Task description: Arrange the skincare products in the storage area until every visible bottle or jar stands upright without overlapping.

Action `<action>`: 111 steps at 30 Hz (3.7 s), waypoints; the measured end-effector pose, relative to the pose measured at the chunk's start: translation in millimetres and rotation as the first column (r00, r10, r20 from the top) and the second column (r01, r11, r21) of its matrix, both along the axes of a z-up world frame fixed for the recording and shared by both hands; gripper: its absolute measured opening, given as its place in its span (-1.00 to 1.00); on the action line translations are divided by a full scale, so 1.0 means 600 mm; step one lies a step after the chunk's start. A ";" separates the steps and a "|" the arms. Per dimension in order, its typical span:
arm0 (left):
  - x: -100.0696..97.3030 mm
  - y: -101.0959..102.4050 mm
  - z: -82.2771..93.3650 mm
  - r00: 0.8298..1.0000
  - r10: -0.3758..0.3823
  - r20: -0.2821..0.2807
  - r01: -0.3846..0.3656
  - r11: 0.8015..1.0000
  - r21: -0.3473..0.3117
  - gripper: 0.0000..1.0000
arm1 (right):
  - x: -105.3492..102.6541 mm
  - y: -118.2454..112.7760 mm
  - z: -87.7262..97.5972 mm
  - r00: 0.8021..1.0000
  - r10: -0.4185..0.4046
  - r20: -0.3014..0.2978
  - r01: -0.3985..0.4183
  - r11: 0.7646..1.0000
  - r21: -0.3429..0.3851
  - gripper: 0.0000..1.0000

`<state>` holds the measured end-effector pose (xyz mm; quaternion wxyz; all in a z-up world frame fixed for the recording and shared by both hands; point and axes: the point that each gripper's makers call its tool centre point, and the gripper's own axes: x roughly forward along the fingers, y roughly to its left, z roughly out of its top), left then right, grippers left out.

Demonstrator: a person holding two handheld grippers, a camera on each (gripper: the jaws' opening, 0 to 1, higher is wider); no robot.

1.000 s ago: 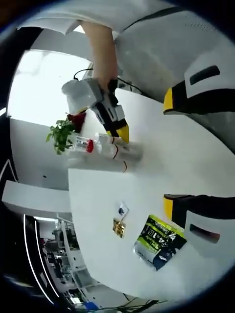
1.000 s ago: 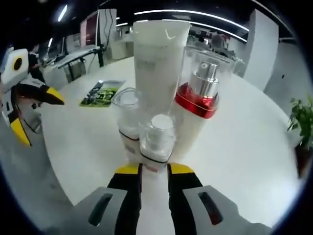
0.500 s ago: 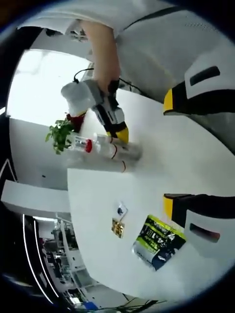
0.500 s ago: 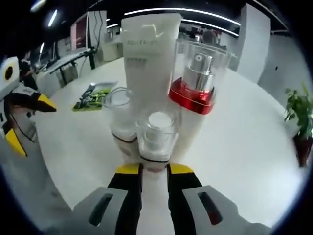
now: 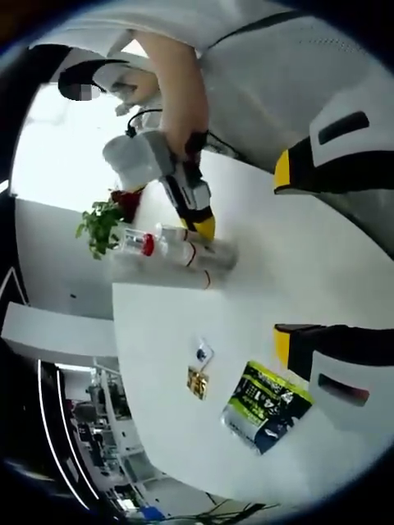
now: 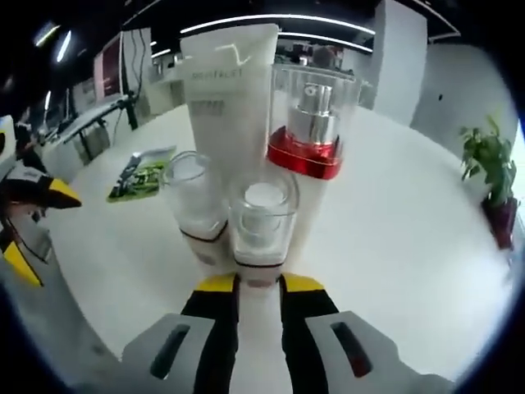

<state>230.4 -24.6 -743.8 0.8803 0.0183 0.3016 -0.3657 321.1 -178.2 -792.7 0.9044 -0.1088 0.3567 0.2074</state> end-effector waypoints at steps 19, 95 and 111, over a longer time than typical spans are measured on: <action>-0.001 -0.002 0.001 1.000 -0.003 0.000 0.003 1.000 0.000 0.12 | -0.015 0.008 -0.005 1.000 -0.013 -0.022 0.013 1.000 0.002 -0.54; -0.045 0.059 0.072 0.986 0.164 0.022 -0.164 0.986 0.018 0.73 | -0.103 -0.067 0.153 0.992 0.053 0.115 -0.081 0.963 0.256 0.76; -0.063 0.041 0.095 0.991 0.135 0.011 -0.135 0.990 -0.044 0.98 | -0.137 -0.039 0.179 0.975 0.162 0.152 -0.203 0.928 0.312 0.83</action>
